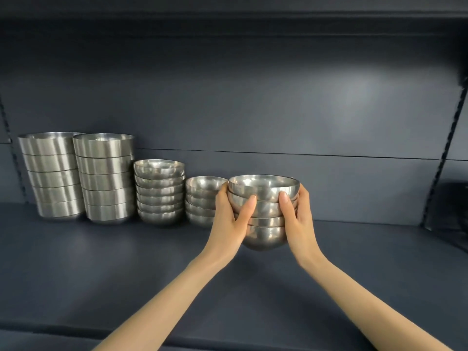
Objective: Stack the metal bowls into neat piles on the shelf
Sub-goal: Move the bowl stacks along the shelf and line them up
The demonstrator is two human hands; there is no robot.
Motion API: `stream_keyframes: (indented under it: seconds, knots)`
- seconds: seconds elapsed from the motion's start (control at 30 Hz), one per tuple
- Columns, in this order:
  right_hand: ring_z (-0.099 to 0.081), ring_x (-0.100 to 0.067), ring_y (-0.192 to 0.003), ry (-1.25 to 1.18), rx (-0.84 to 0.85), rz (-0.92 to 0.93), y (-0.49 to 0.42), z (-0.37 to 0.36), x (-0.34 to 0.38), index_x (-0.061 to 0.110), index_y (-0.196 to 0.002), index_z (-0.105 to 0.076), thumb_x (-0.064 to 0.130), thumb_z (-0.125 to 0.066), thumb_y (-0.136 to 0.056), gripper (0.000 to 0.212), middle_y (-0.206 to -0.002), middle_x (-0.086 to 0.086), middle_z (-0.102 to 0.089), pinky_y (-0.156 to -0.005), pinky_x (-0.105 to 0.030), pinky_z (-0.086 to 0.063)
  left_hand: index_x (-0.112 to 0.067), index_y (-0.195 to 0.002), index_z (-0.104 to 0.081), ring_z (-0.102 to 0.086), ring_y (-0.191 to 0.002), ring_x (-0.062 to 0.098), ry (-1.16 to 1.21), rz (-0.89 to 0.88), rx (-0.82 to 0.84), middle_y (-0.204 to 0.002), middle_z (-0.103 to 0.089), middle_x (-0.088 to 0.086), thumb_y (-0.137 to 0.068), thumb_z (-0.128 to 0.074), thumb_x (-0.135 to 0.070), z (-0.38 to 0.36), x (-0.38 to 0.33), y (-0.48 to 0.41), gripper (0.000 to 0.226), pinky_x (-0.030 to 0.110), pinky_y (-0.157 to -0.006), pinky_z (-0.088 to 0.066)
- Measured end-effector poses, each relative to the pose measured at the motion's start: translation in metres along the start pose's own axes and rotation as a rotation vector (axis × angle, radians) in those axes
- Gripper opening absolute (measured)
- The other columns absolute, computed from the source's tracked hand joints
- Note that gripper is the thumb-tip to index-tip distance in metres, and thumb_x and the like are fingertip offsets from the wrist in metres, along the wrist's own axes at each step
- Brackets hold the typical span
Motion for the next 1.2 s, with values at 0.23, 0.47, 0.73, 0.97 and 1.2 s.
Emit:
stream_keyframes:
  seconds: [0.23,0.47,0.73,0.97,1.2]
  knots:
    - [-0.06,0.01,-0.098,-0.066,0.051,0.105,-0.057,-0.024,0.009,0.015,-0.134,-0.04,0.043,-0.058,-0.087,0.057,-0.102,0.026,-0.064,-0.083,-0.013,-0.048,-0.032,-0.146,-0.015,-0.045,-0.126,-0.006,-0.099,-0.161,-0.1,-0.138,-0.043,-0.019,-0.077,-0.052,-0.062,0.014,-0.022,-0.05,0.084,0.023,-0.107,-0.04]
    - [-0.06,0.002,-0.108,-0.131,0.059,0.109,-0.103,-0.078,-0.007,0.016,-0.14,-0.036,0.047,-0.059,-0.086,0.067,-0.119,0.013,-0.06,-0.088,-0.018,-0.05,-0.024,-0.15,-0.018,-0.049,-0.114,-0.013,-0.221,-0.205,-0.155,-0.137,-0.048,-0.011,-0.084,-0.044,-0.061,0.059,-0.026,-0.097,0.08,0.005,-0.09,-0.041]
    - [-0.058,-0.003,-0.115,-0.051,0.091,0.034,-0.117,-0.106,-0.046,0.021,-0.143,-0.033,0.062,-0.056,-0.075,0.083,-0.126,0.011,-0.058,-0.104,-0.037,-0.047,-0.025,-0.152,-0.011,-0.049,-0.128,0.011,-0.36,-0.153,-0.164,-0.139,-0.05,-0.005,-0.081,-0.041,-0.069,0.091,0.015,-0.115,0.088,0.041,-0.108,-0.041]
    - [-0.058,-0.007,-0.117,0.019,0.107,-0.004,-0.117,-0.105,-0.068,0.02,-0.144,-0.031,0.064,-0.051,-0.077,0.083,-0.128,0.008,-0.058,-0.105,-0.041,-0.046,-0.013,-0.153,-0.008,-0.021,-0.144,0.01,-0.465,-0.184,-0.255,-0.158,-0.022,0.002,-0.089,-0.037,-0.056,0.083,0.026,-0.103,0.083,0.023,-0.118,-0.018]
    - [-0.051,-0.007,-0.126,0.031,0.116,0.005,-0.112,-0.105,-0.066,0.02,-0.147,-0.026,0.062,-0.052,-0.079,0.084,-0.139,0.004,-0.051,-0.11,-0.04,-0.041,-0.025,-0.149,-0.015,-0.021,-0.142,0.005,-0.469,-0.302,-0.354,-0.15,-0.016,-0.009,-0.1,-0.042,-0.039,0.075,0.037,-0.078,0.058,0.024,-0.117,-0.022]
Point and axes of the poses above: each hand's wrist, its own y-axis away from the middle knuckle, its own z-axis out of the back of the hand, x = y × z, the point moved 2 cm from there along -y, towards the middle knuckle
